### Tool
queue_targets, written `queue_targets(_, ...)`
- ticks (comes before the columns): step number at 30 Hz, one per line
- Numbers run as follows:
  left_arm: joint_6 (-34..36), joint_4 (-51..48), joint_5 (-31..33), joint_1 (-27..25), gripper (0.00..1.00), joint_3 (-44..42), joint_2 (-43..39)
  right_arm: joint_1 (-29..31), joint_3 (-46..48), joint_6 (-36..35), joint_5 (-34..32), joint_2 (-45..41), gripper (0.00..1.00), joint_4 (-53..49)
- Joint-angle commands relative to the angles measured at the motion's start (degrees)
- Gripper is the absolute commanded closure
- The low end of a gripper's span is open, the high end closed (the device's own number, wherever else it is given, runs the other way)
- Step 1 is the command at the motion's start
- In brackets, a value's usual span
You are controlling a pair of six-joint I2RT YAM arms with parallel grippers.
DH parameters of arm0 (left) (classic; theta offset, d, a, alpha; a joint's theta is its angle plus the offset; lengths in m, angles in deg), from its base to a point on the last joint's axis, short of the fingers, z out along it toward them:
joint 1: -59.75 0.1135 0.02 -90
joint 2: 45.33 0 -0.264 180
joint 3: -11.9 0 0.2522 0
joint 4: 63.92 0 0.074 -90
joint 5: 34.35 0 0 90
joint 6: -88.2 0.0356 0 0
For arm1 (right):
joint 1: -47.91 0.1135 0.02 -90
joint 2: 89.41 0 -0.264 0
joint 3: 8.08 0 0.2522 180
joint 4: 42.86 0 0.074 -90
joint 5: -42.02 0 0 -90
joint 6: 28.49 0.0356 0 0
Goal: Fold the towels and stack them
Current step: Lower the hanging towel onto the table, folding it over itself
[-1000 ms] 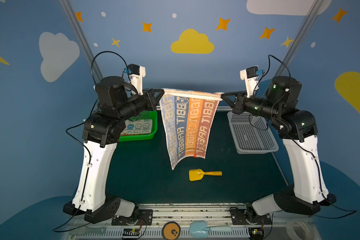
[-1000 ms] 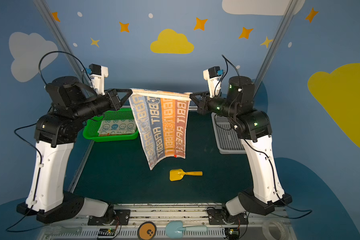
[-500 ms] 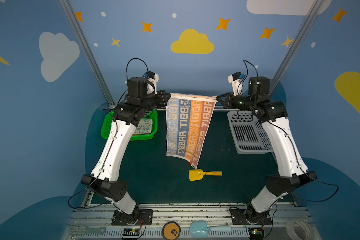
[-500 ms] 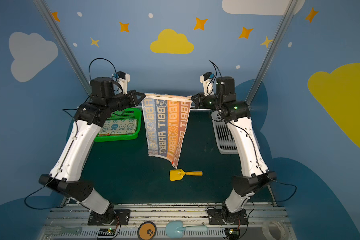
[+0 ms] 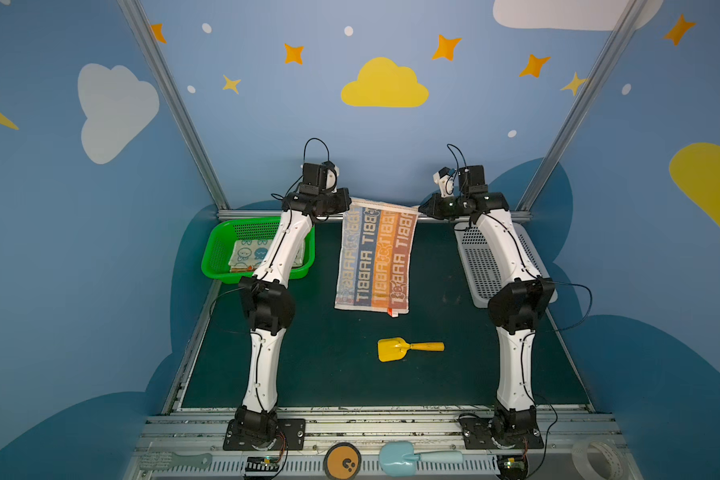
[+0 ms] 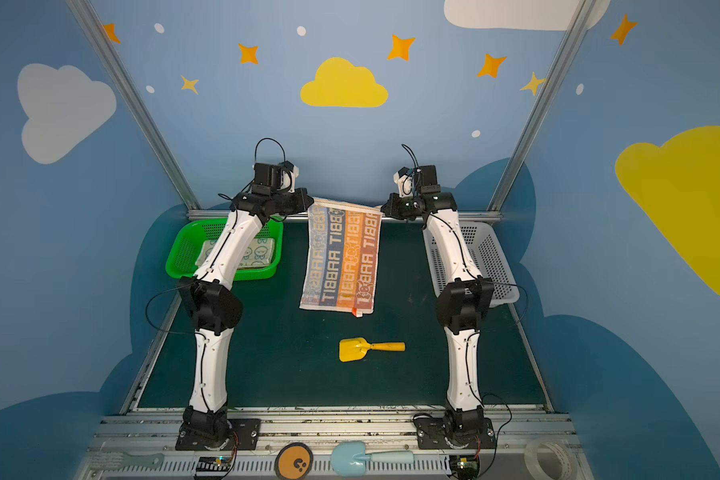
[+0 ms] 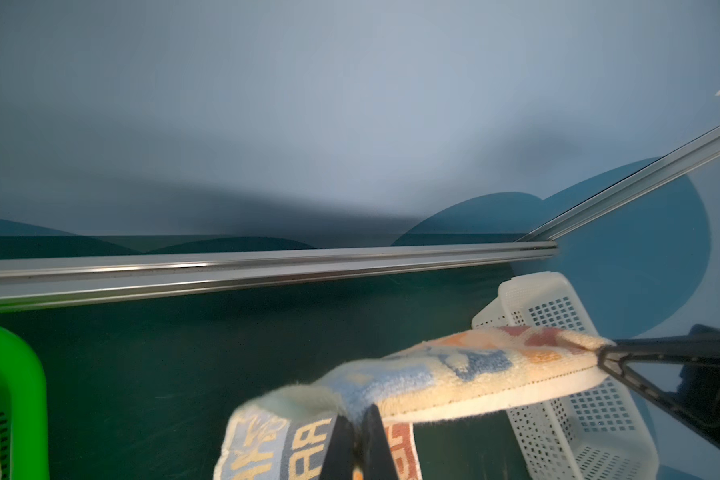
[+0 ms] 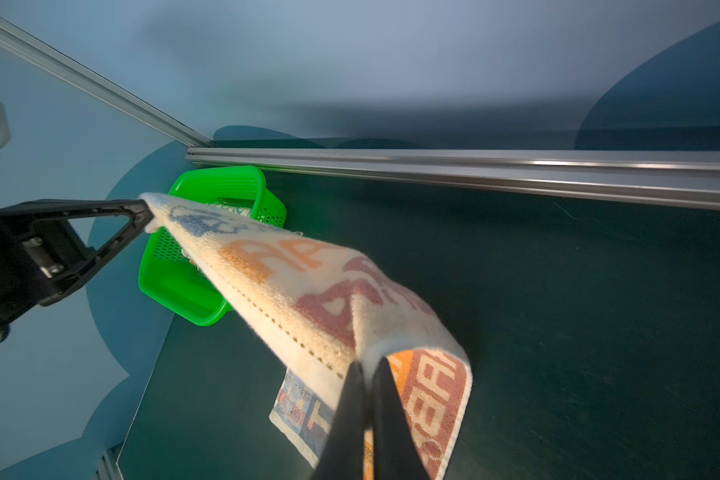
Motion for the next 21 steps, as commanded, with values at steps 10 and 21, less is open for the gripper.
queue_targets(10,4.67,-0.69,2.15,1.53,0.97,-16.96,-4.20,1.23,20.59,2.41,3.55,-3.38,1.00,3.91)
queue_targets(21,3.25,7.05,1.34,1.26,0.97,-42.93,-13.54,4.12,32.75,4.94,1.47,-5.71,1.00,1.32)
